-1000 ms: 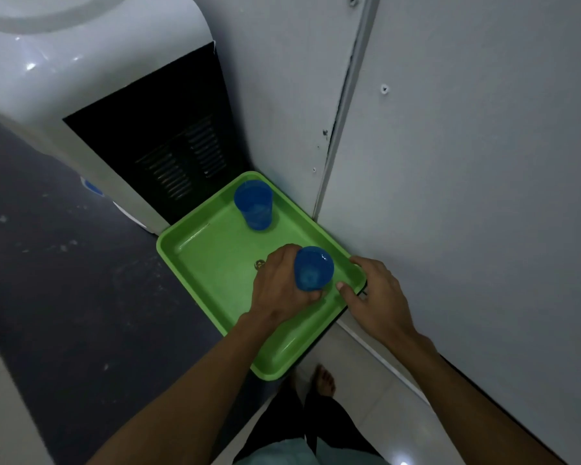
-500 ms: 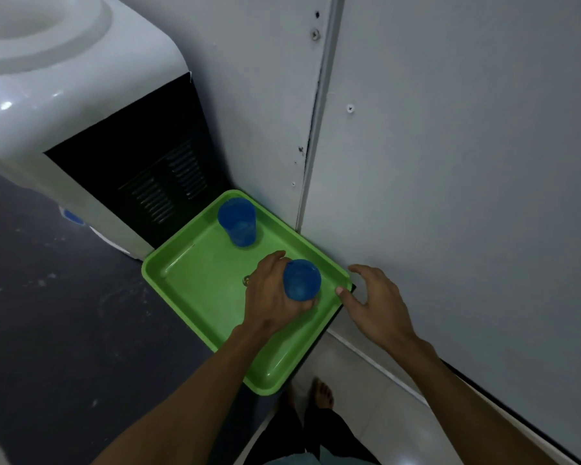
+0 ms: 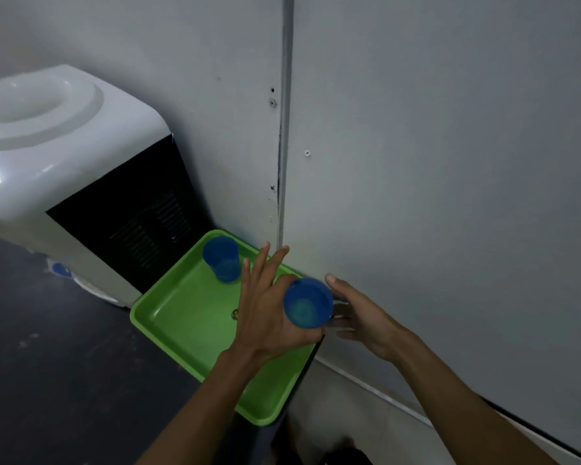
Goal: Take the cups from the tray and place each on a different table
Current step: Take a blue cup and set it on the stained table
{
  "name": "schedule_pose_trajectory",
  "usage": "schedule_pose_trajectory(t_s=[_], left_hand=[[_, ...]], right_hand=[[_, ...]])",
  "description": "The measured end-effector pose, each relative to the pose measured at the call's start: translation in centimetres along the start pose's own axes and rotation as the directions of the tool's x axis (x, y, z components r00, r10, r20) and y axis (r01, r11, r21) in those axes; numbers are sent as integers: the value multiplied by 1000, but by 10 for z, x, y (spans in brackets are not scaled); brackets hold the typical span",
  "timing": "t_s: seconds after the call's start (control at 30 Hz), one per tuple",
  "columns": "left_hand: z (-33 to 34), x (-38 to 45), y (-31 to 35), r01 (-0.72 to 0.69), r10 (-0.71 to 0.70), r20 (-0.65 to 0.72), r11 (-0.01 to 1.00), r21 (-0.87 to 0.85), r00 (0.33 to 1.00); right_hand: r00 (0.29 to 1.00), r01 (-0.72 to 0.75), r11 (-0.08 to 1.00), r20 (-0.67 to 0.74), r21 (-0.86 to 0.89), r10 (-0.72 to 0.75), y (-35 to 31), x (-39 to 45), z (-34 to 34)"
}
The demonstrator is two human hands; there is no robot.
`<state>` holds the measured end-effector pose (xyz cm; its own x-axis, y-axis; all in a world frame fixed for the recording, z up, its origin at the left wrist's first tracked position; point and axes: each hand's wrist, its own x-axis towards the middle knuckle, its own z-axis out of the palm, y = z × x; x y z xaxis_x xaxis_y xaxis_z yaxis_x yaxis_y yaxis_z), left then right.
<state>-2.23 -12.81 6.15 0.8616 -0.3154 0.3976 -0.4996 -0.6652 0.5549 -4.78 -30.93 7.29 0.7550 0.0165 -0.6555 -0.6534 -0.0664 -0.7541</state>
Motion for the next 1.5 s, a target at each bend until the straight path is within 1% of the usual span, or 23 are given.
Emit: schedule_pose_trajectory(t_s=[0.1, 0.2, 0.3, 0.47, 0.6, 0.73, 0.87, 0.93, 1.0, 1.03, 1.07, 1.23, 1.33, 1.43, 1.5], left_hand=[[-9, 8, 14, -68, 68, -9, 998, 3, 998], [-16, 14, 29, -115, 115, 9, 993, 6, 993], [-19, 16, 44, -169, 168, 36, 986, 16, 985], [-15, 12, 80, -257, 257, 96, 966, -14, 962], [-5, -4, 121, -326, 331, 165, 944, -55, 929], [9, -37, 175, -399, 419, 229, 908, -130, 879], [24, -83, 237, -473, 528, 286, 847, -241, 800], [30, -99, 256, -474, 554, 311, 828, -300, 772], [41, -135, 301, -518, 639, 324, 762, -389, 697], [43, -142, 307, -518, 650, 325, 752, -408, 687], [46, -156, 324, -532, 683, 328, 721, -444, 653], [65, -226, 411, -563, 826, 338, 558, -610, 452], [76, -262, 455, -568, 882, 322, 469, -677, 344], [90, -292, 497, -568, 929, 296, 370, -735, 222], [101, -308, 522, -561, 952, 268, 304, -770, 148]], right_hand=[[996, 36, 995, 80, 93, -44, 3, -4, 0], [992, 80, 985, 81, 150, -93, 8, -14, -3], [992, 117, 970, 13, 211, -123, 11, -29, -9], [980, 184, 935, -126, 302, -153, 25, -65, -25], [956, 240, 915, -240, 323, -166, 52, -112, -42], [925, 269, 895, -353, 355, -138, 96, -174, -63], [886, 288, 871, -456, 398, -85, 156, -245, -81], [868, 294, 868, -492, 400, -67, 176, -269, -84], [813, 328, 850, -581, 413, -31, 217, -323, -89], [809, 328, 851, -588, 410, -28, 223, -333, -89], [787, 327, 850, -617, 413, -3, 238, -353, -90], [621, 401, 803, -775, 442, 117, 314, -449, -89], [519, 450, 767, -833, 457, 192, 346, -495, -85], [421, 489, 737, -866, 466, 268, 375, -531, -83], [377, 508, 720, -874, 473, 307, 389, -550, -84]])
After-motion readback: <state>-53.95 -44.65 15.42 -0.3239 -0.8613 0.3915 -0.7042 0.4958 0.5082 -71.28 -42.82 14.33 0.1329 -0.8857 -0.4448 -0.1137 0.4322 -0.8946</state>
